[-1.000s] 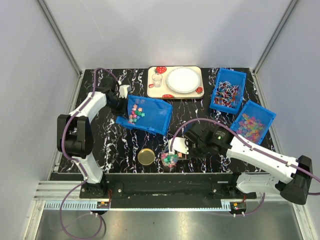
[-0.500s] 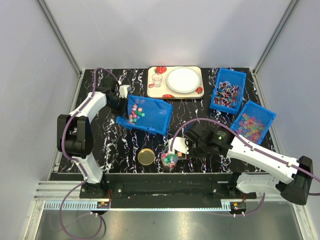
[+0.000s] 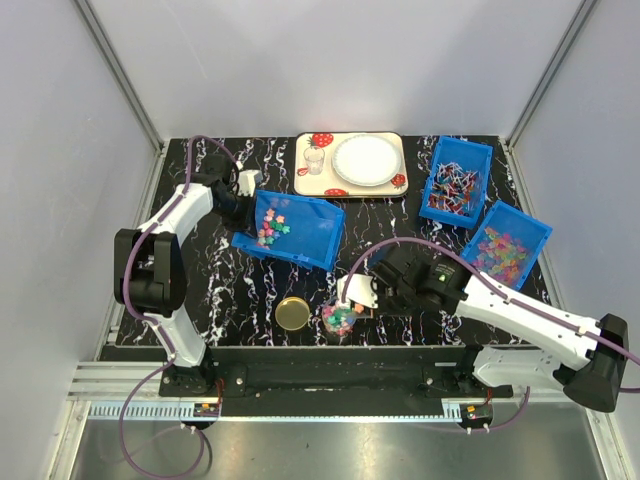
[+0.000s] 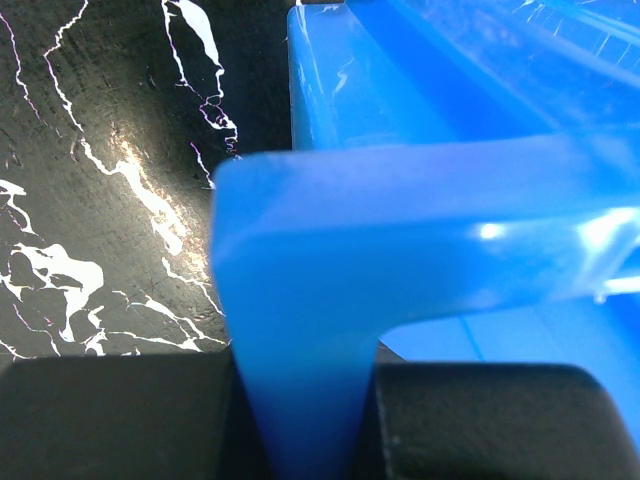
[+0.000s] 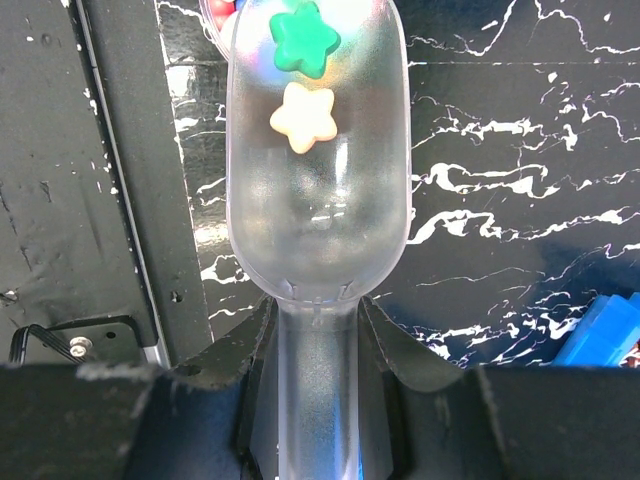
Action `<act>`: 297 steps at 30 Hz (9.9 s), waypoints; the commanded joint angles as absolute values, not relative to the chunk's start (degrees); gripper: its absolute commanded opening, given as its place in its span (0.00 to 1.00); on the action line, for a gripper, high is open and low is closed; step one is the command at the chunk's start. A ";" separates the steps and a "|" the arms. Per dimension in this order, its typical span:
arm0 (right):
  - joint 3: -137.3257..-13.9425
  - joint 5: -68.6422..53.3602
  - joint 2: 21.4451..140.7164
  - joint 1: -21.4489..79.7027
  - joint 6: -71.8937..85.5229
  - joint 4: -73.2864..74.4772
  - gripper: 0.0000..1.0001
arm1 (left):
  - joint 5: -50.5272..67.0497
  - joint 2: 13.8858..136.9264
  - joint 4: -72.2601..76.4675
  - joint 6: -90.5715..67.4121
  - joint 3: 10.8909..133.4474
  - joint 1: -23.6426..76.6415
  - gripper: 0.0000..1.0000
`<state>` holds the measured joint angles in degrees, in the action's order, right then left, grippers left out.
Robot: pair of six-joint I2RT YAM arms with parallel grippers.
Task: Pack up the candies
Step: Place the fake candies in the packing bottle, then place the storage box at the center of the board, then place the spatula at the center of the board, then adjust the packing bottle at the center of the board.
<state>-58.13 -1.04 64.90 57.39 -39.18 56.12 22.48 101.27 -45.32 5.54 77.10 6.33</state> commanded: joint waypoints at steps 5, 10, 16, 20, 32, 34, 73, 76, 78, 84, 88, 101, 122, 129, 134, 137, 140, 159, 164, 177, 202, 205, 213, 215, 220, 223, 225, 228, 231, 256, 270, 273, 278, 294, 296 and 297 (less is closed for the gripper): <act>-55.64 1.40 62.75 58.01 -39.20 54.05 0.00 | 25.05 98.00 -43.15 5.36 79.36 6.33 0.00; -55.02 5.18 64.95 58.01 -40.25 55.72 0.00 | 24.79 98.09 -43.15 5.36 79.45 6.33 0.00; -59.93 7.47 67.67 58.01 -42.01 59.94 0.00 | 24.35 98.09 -43.15 5.36 79.36 6.33 0.00; -61.35 8.17 69.08 58.18 -42.63 62.22 0.00 | 24.35 98.09 -43.07 5.45 79.37 6.33 0.00; -63.28 11.07 69.79 59.68 -42.36 64.51 0.00 | 24.61 98.09 -43.15 5.45 79.45 6.33 0.00; -64.59 11.51 69.35 59.77 -42.63 64.69 0.00 | 24.61 98.17 -43.15 5.45 79.45 6.33 0.00; -55.99 8.26 75.06 62.05 -42.01 47.37 0.00 | 24.70 97.91 -43.15 5.45 79.37 6.33 0.00; -55.81 9.58 75.32 62.05 -41.92 46.67 0.00 | 24.61 98.09 -43.15 5.45 79.36 6.33 0.00; -56.51 9.58 74.19 62.05 -41.84 46.76 0.00 | 24.70 98.17 -43.15 5.45 79.37 6.33 0.00; -61.96 5.98 68.48 61.88 -40.87 47.81 0.00 | 24.61 98.17 -43.15 5.54 79.37 6.33 0.00; -63.37 9.13 68.55 60.74 -41.39 43.87 0.00 | 24.70 98.26 -43.15 5.45 79.45 6.33 0.00; -65.22 12.14 75.06 44.92 -39.90 26.20 0.00 | 16.88 100.80 -44.55 4.22 81.30 5.80 0.00; -53.52 -4.48 85.16 25.23 -33.75 11.95 0.00 | 8.27 110.56 -48.34 5.98 92.19 0.09 0.00; -54.32 -5.28 91.05 24.09 -32.96 11.60 0.00 | 6.15 112.41 -48.69 5.80 93.51 -2.02 0.00; -54.58 -5.54 92.90 22.50 -32.70 11.25 0.00 | 5.36 114.08 -49.30 5.54 95.18 -2.90 0.00; -54.58 -5.27 93.43 22.06 -32.78 11.34 0.02 | 5.19 114.70 -49.39 5.45 96.06 -3.34 0.02; -55.28 -4.83 94.57 21.97 -32.70 12.13 0.07 | 4.83 115.05 -49.40 5.36 96.85 -3.43 0.07; -59.85 -1.32 95.10 21.09 -32.78 18.10 0.47 | 8.78 108.99 -50.01 5.27 95.98 -3.69 0.62; -61.17 -2.37 91.68 21.01 -32.87 22.14 0.58 | 11.95 104.42 -49.92 5.80 93.87 -3.60 0.68; -71.02 -14.61 75.16 27.91 -27.25 43.06 1.00 | 20.58 86.34 -49.75 13.09 81.93 2.36 0.99; -60.29 -14.68 83.31 51.41 -21.27 32.61 1.00 | 22.24 64.43 -40.43 24.87 47.64 11.51 0.99; -60.21 -14.50 84.11 52.90 -23.20 34.01 1.00 | 20.22 62.67 -39.64 24.26 46.85 11.43 0.99; -58.10 -21.36 80.59 54.66 -27.07 37.79 1.00 | 19.78 59.76 -39.55 22.94 46.67 11.43 0.99; -58.18 -20.40 81.64 56.41 -27.16 37.44 1.00 | 19.69 60.20 -39.46 22.77 46.76 11.43 0.99; -58.36 -11.45 86.04 58.97 -25.67 32.62 1.00 | 19.60 59.86 -39.20 21.97 47.02 11.43 0.99; -58.36 -7.31 87.27 59.24 -25.57 30.33 1.00 | 19.60 59.42 -39.02 21.80 46.85 11.51 0.99; -58.01 -6.42 87.36 59.33 -25.58 29.80 1.00 | 19.60 59.24 -38.85 21.71 46.76 11.51 0.99; -57.92 -5.71 87.89 59.41 -25.75 29.18 1.00 | 20.04 59.24 -38.67 21.62 46.85 11.43 0.99; -58.18 -6.24 88.42 59.59 -26.10 29.62 1.00 | 20.13 59.41 -38.58 21.53 46.93 11.43 0.99; -57.48 -1.14 87.71 59.68 -27.33 28.12 1.00 | 20.74 58.54 -38.41 21.18 46.85 11.51 0.99; -57.83 -6.59 90.88 58.89 -27.95 29.70 0.93 | 20.65 58.45 -38.06 21.01 46.67 11.43 0.99; -58.80 -7.12 88.51 57.40 -27.95 30.15 0.85 | 20.65 58.10 -37.97 21.09 46.58 11.51 0.99; -60.64 -8.26 85.26 53.88 -28.65 31.99 0.77 | 20.57 58.18 -37.88 21.01 46.50 11.43 0.99; -61.88 -5.72 88.94 51.94 -30.50 31.64 0.94 | 20.39 57.74 -37.71 20.83 46.49 11.51 0.99; -61.44 -5.10 90.08 51.94 -30.32 31.11 1.00 | 20.48 57.66 -37.79 21.00 46.41 11.43 0.99; -61.35 -4.84 89.91 51.94 -30.32 31.03 1.00 | 20.48 57.57 -37.97 21.01 46.41 11.51 0.99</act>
